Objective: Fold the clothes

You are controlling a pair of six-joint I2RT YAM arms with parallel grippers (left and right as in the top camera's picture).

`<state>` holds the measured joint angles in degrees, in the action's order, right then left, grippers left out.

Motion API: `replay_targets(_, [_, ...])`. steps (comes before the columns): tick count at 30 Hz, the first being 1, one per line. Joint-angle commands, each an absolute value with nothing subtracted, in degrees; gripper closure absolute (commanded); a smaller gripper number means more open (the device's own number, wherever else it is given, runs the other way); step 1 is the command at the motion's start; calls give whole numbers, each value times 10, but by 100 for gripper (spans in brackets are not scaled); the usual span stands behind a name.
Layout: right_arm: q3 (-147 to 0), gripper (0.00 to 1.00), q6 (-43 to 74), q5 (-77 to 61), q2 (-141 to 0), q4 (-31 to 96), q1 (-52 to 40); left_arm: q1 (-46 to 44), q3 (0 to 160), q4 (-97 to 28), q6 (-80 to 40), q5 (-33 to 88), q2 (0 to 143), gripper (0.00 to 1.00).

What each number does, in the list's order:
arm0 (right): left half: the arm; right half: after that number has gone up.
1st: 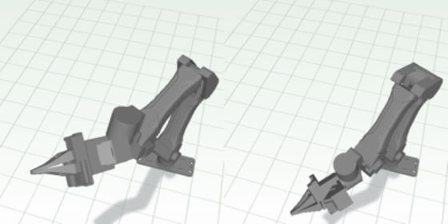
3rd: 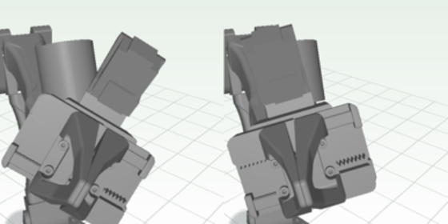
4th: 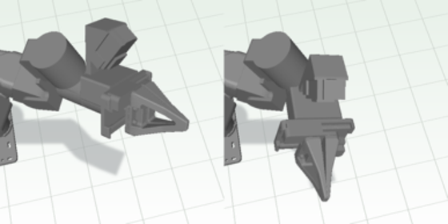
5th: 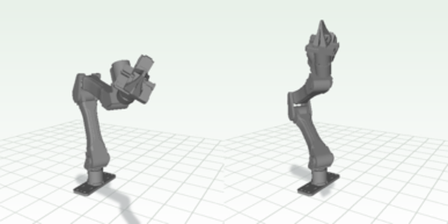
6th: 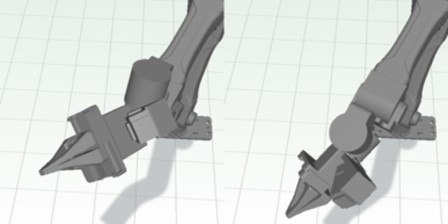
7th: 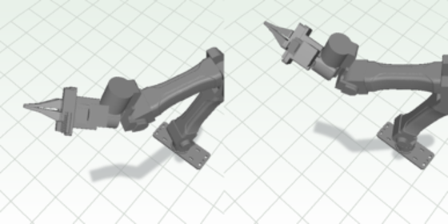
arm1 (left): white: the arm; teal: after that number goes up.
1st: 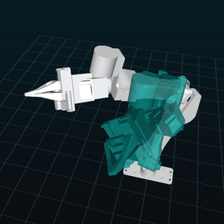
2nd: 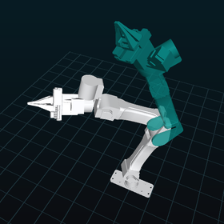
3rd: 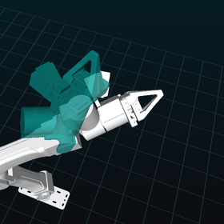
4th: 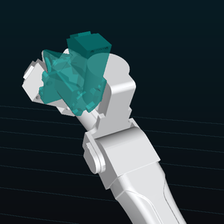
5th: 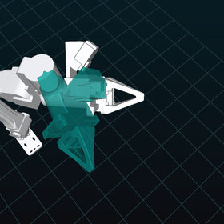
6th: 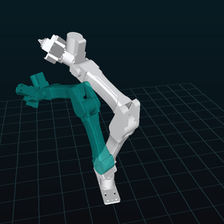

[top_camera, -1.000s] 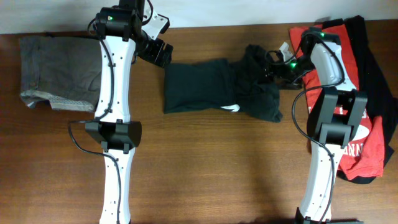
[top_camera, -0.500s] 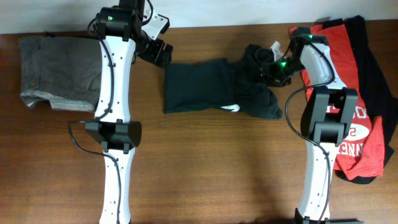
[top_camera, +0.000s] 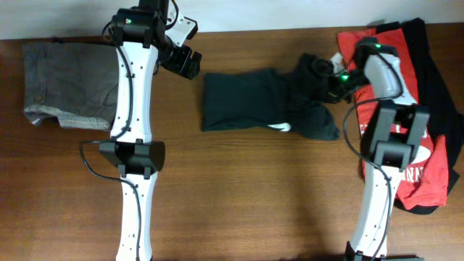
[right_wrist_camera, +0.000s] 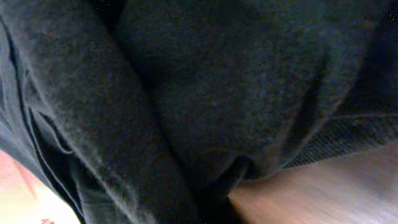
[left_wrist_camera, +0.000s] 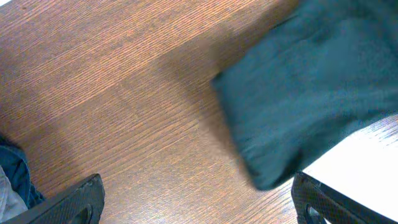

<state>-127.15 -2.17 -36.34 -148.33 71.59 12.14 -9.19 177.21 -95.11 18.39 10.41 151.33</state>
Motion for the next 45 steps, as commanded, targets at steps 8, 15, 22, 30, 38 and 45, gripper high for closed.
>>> replay_targets(8, [-1264, 96, -43, -354, -1395, 749, 142, -92, 1770, -952, 182, 100, 1511, 4])
replay_targets(15, [-1264, 96, -40, -354, -1331, 757, 81, -92, 1770, -946, 183, 99, 1511, 4])
replay_targets(22, [-1264, 96, 5, -291, -1323, 737, -38, -92, 1770, -933, 182, 93, 1511, 4])
replay_targets(30, [-1264, 96, 80, -212, -1325, 648, -166, -92, 1770, -932, 183, 93, 1512, 4])
replay_targets(38, [-1264, 96, 126, -128, -1334, 551, -241, -92, 1770, -933, 182, 93, 1527, 4])
replay_targets(45, [-1264, 79, 125, -161, -1360, 521, -248, -92, 1770, -929, 182, 93, 1529, 4])
